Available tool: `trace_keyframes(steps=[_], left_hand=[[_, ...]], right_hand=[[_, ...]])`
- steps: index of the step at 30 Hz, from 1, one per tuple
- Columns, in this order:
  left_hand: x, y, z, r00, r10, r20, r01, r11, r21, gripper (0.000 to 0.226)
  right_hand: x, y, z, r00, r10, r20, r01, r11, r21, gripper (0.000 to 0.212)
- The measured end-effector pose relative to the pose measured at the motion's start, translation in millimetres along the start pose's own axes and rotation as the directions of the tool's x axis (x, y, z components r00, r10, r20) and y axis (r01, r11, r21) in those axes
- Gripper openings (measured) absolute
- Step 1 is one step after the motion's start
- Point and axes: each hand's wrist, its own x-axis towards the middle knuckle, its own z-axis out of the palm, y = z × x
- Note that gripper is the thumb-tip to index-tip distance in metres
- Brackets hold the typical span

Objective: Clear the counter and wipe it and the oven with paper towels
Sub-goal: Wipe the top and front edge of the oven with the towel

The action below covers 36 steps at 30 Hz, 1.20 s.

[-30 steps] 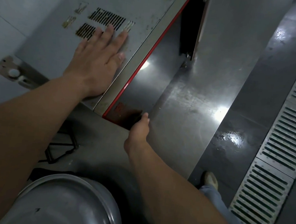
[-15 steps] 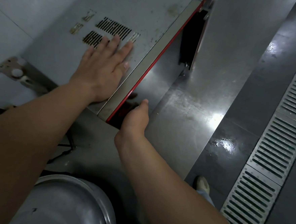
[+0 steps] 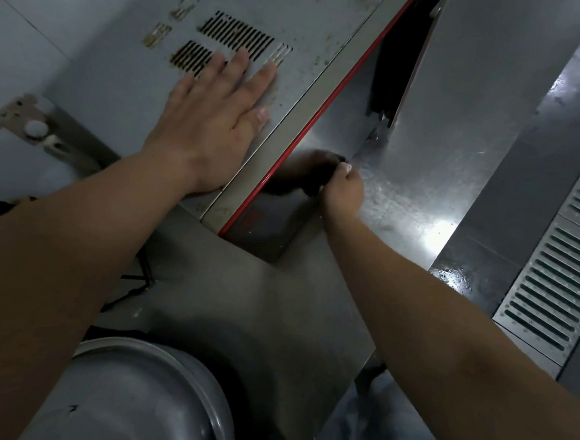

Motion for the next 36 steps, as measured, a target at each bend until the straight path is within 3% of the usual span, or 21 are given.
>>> trace_keyframes(steps=[4,8,9,13,16,19,22,26,28,31,33,36], left_hand=[[0.1,-0.4,-0.1,1.000,-0.009,-0.003,0.009,1.000,-0.011,0.061],[1.6,-0.3,-0.5,1.000,-0.002,0.006,0.002,1.000,0.010,0.062],[1.1,-0.6,-0.9,1.000,-0.004,0.010,0.004,1.000,0.012,0.062],[-0.3,1.0,-2.6,1.000,-0.004,0.027,0.003,0.999,0.032,0.057],[0.2,2.9,-5.3,0.999,-0.012,0.050,0.009,0.999,0.054,0.055],[-1.6,4.5,-8.0,0.997,-0.019,0.072,0.014,0.998,0.066,0.055],[-3.7,9.0,-12.9,0.993,-0.027,0.111,0.017,0.996,0.092,0.056],[4.4,33.7,-38.8,0.961,-0.136,0.242,0.107,0.986,0.130,0.057],[4.8,66.2,-55.5,0.966,-0.156,0.204,0.124,0.979,0.162,0.044],[-1.8,141.6,-67.5,0.984,-0.012,0.178,-0.035,0.965,0.261,0.041],[-4.1,192.0,-64.4,0.969,0.132,0.210,-0.192,0.934,0.301,0.042],[7.2,246.1,-61.5,0.953,0.231,0.196,-0.285,0.902,0.323,0.040]], right_hand=[[-25.9,27.8,-3.6,0.993,-0.062,0.096,0.073,0.990,-0.117,0.039],[-75.4,57.4,3.7,0.967,0.077,0.243,-0.025,0.977,-0.212,0.040],[-90.8,67.4,1.5,0.946,0.086,0.312,0.003,0.961,-0.275,0.039],[-129.2,93.6,-34.2,0.819,-0.009,0.573,0.344,0.808,-0.479,0.036],[-117.8,97.6,-82.4,0.751,0.045,0.659,0.428,0.726,-0.537,0.033],[-83.8,96.3,-148.0,0.798,0.141,0.586,0.342,0.694,-0.633,0.033],[-40.7,91.6,-225.2,0.875,0.230,0.426,0.187,0.652,-0.735,0.031],[13.1,91.8,-334.5,0.931,0.293,0.217,0.059,0.466,-0.883,0.036],[25.6,77.9,-372.7,0.935,0.316,0.161,0.023,0.399,-0.917,0.037],[36.0,41.4,-404.0,0.962,0.242,0.126,0.041,0.328,-0.944,0.038],[41.3,16.0,-412.4,0.968,0.194,0.162,0.104,0.278,-0.955,0.041],[43.0,-18.9,-416.2,0.954,0.148,0.260,0.223,0.226,-0.948,0.045]])
